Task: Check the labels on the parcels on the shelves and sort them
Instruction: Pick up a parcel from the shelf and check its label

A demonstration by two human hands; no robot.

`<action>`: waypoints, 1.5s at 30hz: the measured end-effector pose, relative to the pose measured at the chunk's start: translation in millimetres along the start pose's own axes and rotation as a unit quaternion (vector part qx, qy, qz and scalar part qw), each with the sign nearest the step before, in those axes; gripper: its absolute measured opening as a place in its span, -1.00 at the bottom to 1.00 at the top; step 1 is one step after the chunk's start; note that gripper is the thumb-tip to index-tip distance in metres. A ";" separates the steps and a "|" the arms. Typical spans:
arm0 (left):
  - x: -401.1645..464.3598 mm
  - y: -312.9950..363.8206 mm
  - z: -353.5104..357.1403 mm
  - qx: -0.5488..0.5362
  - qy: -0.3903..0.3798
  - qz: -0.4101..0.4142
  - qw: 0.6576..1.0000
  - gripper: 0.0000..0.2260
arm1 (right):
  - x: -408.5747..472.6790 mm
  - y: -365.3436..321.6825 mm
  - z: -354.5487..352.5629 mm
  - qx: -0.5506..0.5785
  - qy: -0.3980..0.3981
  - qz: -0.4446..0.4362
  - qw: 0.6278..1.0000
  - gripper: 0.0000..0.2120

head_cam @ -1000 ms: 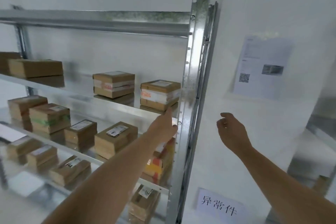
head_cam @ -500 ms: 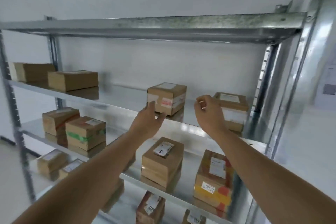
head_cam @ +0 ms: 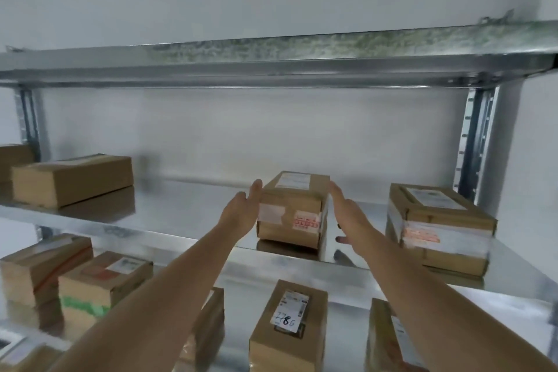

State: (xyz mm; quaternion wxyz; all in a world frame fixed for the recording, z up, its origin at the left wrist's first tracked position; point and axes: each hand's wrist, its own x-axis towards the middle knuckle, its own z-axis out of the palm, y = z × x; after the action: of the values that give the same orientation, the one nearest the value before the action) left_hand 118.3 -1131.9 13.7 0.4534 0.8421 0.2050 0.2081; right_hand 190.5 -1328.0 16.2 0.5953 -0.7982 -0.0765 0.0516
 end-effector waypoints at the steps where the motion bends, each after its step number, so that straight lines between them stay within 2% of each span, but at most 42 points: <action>1: 9.7 -1.8 2.8 -0.016 -0.021 -0.007 1.000 -0.26 | 8.0 1.6 4.6 0.001 0.003 0.003 1.000 -0.34; 4: 35.4 -4.5 7.5 -0.114 -0.095 -0.021 0.989 -0.41 | 27.3 7.0 18.0 -0.007 0.012 0.012 1.000 -0.25; 6: 51.2 -12.1 9.5 -0.172 -0.147 -0.052 0.973 -0.31 | 32.9 11.1 23.8 -0.004 0.006 0.036 0.999 -0.14; 8: 65.8 -21.1 13.6 -0.225 -0.177 -0.067 0.956 -0.32 | 33.6 13.7 27.1 0.026 -0.004 0.044 0.999 -0.22; 11: 84.9 -29.4 18.5 -0.290 -0.229 -0.066 0.927 -0.49 | 32.6 12.6 33.9 0.106 -0.006 0.040 0.994 -0.40; 14: 92.6 -35.9 20.7 -0.349 -0.270 -0.050 0.896 -0.50 | 33.0 14.8 45.4 0.185 0.013 0.031 0.982 -0.48; 16: 96.1 -40.8 21.5 -0.392 -0.293 -0.024 0.872 -0.56 | 31.7 15.6 52.6 0.230 0.016 0.012 0.973 -0.59; 18: 100.4 -50.5 21.7 -0.418 -0.337 0.014 0.843 -0.63 | 31.8 17.6 60.1 0.279 0.022 0.008 0.960 -0.60; 22: 108.5 -66.5 22.2 -0.470 -0.361 0.043 0.804 -0.48 | 35.4 24.2 60.4 0.308 0.001 -0.027 0.951 -0.57; 26: 115.9 -75.7 24.4 -0.462 -0.360 0.029 0.810 -0.42 | 38.4 30.8 60.2 0.323 -0.017 -0.060 0.944 -0.45; 31: 117.6 -79.4 24.6 -0.478 -0.356 0.017 0.803 -0.43 | 36.8 31.6 59.3 0.268 -0.057 -0.074 0.959 -0.53; 37: 119.3 -79.5 28.4 -0.468 -0.346 0.017 0.813 -0.38 | 44.4 42.5 53.5 0.251 -0.050 -0.070 0.964 -0.36; 41: 118.7 -81.5 27.9 -0.468 -0.360 0.019 0.807 -0.23 | 43.5 42.6 53.4 0.275 -0.052 -0.058 0.958 -0.55; 45: 117.6 -79.9 26.7 -0.466 -0.365 0.020 0.806 -0.25 | 40.8 41.6 52.9 0.279 -0.056 -0.054 0.957 -0.61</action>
State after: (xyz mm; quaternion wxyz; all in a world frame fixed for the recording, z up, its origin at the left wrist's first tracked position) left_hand 217.8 -1046.9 -48.2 0.8283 0.5474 -0.1141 -0.0357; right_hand 224.0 -1282.3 -38.4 0.7907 -0.5912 -0.1350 0.0836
